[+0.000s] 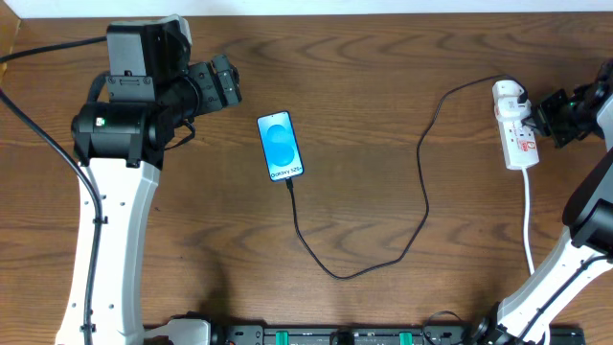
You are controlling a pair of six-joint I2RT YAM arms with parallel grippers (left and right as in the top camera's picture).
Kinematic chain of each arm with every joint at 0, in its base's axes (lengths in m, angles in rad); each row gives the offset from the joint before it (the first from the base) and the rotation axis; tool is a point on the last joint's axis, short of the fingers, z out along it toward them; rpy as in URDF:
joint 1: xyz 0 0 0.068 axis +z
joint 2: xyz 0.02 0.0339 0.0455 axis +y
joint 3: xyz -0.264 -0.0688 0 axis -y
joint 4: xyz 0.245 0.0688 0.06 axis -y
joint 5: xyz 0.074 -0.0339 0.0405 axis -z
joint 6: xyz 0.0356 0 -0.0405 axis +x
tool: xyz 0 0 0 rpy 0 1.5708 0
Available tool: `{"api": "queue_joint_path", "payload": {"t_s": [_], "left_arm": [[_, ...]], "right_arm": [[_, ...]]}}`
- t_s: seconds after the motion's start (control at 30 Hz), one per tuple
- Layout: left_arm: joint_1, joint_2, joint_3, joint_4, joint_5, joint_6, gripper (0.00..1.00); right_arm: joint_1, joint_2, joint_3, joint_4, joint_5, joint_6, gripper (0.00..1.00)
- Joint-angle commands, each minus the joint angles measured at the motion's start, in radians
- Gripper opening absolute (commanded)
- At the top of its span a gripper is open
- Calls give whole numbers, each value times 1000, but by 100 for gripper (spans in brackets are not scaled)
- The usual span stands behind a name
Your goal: Plug charger to phone and switch on socket
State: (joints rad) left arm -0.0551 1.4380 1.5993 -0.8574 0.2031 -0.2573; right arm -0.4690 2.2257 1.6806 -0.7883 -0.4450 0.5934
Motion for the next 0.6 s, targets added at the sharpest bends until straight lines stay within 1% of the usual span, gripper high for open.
{"api": "queue_joint_path", "payload": {"t_s": [0.0, 0.1, 0.33, 0.57], "left_arm": [[4, -13, -5, -3, -10, 10, 93], [4, -13, -5, -3, -10, 10, 93], [4, -13, -5, -3, -10, 10, 93], [4, -13, -5, -3, -10, 10, 93]], "right_arm": [[64, 55, -54, -20, -53, 73, 1], [64, 55, -54, -17, 6, 118, 1], [50, 55, -54, 5, 148, 155, 1], [-46, 27, -42, 44, 154, 137, 1]]}}
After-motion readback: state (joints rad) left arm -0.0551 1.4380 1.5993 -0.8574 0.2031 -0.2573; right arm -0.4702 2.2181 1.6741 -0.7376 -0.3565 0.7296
